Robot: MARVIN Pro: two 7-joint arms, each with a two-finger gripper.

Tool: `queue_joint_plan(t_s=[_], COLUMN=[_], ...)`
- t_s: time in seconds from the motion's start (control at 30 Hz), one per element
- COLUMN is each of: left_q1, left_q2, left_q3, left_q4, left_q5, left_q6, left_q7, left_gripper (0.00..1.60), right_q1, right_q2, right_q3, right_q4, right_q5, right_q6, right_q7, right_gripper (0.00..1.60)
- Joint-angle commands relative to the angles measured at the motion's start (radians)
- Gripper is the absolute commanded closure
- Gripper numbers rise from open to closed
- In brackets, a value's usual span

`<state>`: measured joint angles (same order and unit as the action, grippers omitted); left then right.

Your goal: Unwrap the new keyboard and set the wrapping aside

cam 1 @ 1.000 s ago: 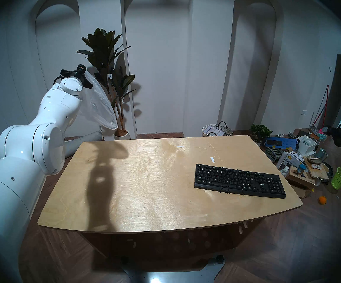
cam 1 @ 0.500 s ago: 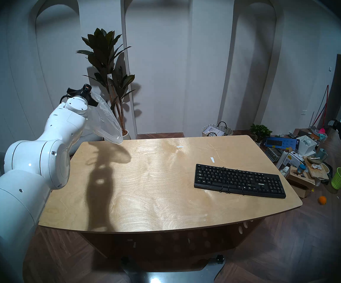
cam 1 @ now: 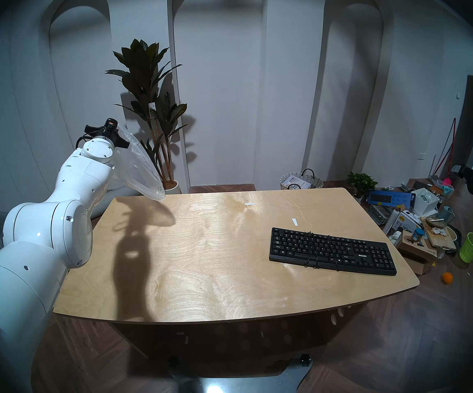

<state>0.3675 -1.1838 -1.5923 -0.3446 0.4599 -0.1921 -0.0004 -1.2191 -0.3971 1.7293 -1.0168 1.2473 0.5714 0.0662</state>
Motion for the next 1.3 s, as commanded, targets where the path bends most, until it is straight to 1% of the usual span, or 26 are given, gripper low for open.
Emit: queue_joint_plan(t_s=[0.0, 0.17, 0.43, 0.63, 0.93, 1.13, 1.17, 1.23, 1.27], left_q1=[-0.049, -0.053, -0.086, -0.088, -0.039, -0.029, -0.026, -0.024, -0.019], left_q2=[0.018, 0.021, 0.042, 0.037, 0.037, 0.045, 0.048, 0.05, 0.053], left_q3=[-0.024, -0.041, -0.067, -0.08, -0.094, -0.105, -0.11, -0.113, -0.117], left_q4=[-0.053, -0.075, -0.152, -0.186, -0.206, -0.216, -0.222, -0.225, -0.229], left_q5=[-0.029, -0.05, -0.08, -0.103, -0.139, -0.158, -0.167, -0.171, -0.178], left_q6=[-0.036, -0.057, -0.119, -0.145, -0.168, -0.177, -0.183, -0.186, -0.189], left_q7=[-0.033, -0.062, -0.085, -0.121, -0.211, -0.255, -0.275, -0.284, -0.302], left_gripper=[1.6, 1.6, 1.6, 1.6, 1.6, 1.6, 1.6, 1.6, 1.6], right_q1=[0.02, 0.022, 0.026, 0.028, 0.029, 0.027, 0.027, 0.027, 0.028], right_q2=[-0.003, -0.01, -0.026, -0.032, -0.039, -0.044, -0.046, -0.047, -0.049], right_q3=[-0.001, -0.006, -0.017, -0.023, -0.031, -0.036, -0.038, -0.039, -0.041], right_q4=[-0.021, -0.024, -0.031, -0.033, -0.027, -0.024, -0.023, -0.023, -0.023], right_q5=[0.001, 0.003, 0.004, 0.005, 0.004, 0.003, 0.003, 0.003, 0.003], right_q6=[-0.01, -0.011, -0.013, -0.013, -0.014, -0.014, -0.014, -0.014, -0.014], right_q7=[0.003, 0.004, 0.005, 0.006, 0.003, 0.003, 0.003, 0.003, 0.003], right_gripper=[0.0, 0.0, 0.0, 0.0, 0.0, 0.0, 0.0, 0.0, 0.0])
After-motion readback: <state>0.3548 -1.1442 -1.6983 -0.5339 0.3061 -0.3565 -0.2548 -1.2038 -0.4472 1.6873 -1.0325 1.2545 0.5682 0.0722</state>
